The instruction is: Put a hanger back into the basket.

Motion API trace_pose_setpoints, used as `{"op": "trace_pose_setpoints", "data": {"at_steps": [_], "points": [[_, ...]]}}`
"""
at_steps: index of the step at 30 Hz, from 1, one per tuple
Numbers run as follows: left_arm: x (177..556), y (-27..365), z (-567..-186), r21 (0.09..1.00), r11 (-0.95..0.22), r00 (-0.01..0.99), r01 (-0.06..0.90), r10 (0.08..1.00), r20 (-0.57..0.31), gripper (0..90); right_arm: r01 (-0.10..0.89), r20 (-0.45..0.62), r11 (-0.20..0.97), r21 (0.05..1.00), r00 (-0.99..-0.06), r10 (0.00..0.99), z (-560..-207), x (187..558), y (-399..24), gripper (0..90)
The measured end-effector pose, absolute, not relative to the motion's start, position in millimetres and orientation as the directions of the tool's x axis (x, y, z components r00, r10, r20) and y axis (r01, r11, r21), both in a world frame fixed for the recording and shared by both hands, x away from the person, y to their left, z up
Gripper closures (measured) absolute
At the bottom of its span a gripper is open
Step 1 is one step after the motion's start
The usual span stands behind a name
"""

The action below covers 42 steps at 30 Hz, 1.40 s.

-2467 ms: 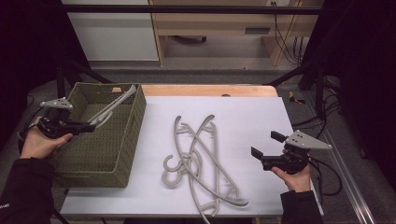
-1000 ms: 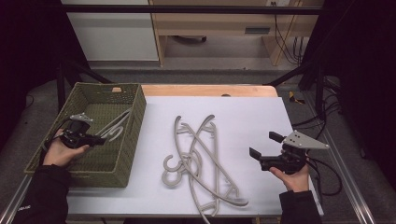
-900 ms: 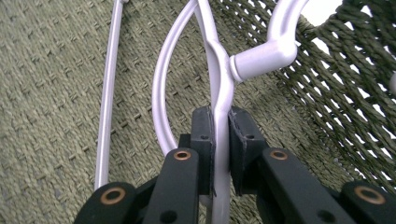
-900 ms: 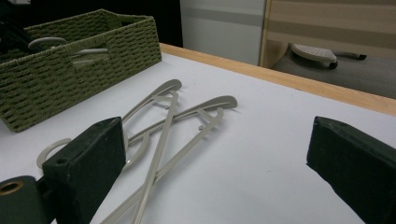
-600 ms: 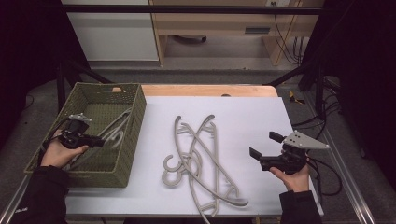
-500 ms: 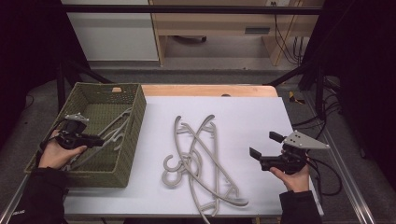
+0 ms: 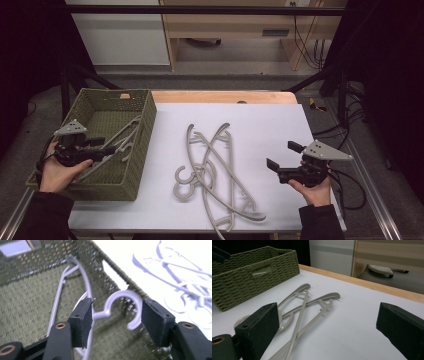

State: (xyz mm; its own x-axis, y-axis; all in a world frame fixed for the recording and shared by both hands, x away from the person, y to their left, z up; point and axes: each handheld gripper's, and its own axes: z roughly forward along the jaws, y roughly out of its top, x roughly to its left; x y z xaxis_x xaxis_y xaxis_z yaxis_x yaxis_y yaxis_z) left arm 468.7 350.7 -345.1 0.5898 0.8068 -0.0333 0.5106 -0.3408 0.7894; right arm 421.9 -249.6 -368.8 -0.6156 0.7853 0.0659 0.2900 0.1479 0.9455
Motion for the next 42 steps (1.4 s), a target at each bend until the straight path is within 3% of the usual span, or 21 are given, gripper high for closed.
{"op": "trace_pose_setpoints", "data": {"at_steps": [7, 17, 27, 42], "points": [[447, 322, -340, 0.845, -0.332, 0.63, 0.418, 0.777, -0.007, 26.1, 0.291, 0.066, 0.15, 0.945, -0.619, 0.782, -368, 421, -248, 5.1], [424, 283, -348, 0.891, -0.305, 0.678, 0.337, 0.735, -0.005, 16.6, 0.298, 0.055, 0.177, 0.938, -0.633, 0.772, -367, 420, -238, 5.5], [408, 255, -370, 0.914, -0.259, 0.715, 0.313, 0.698, -0.047, 11.4, 0.316, 0.052, 0.209, 0.926, -0.653, 0.755, -374, 423, -220, 5.8], [404, 243, -386, 0.909, -0.285, 0.732, 0.305, 0.68, -0.033, 8.7, 0.331, 0.042, 0.258, 0.908, -0.683, 0.729, -378, 423, -192, 6.4]]}}
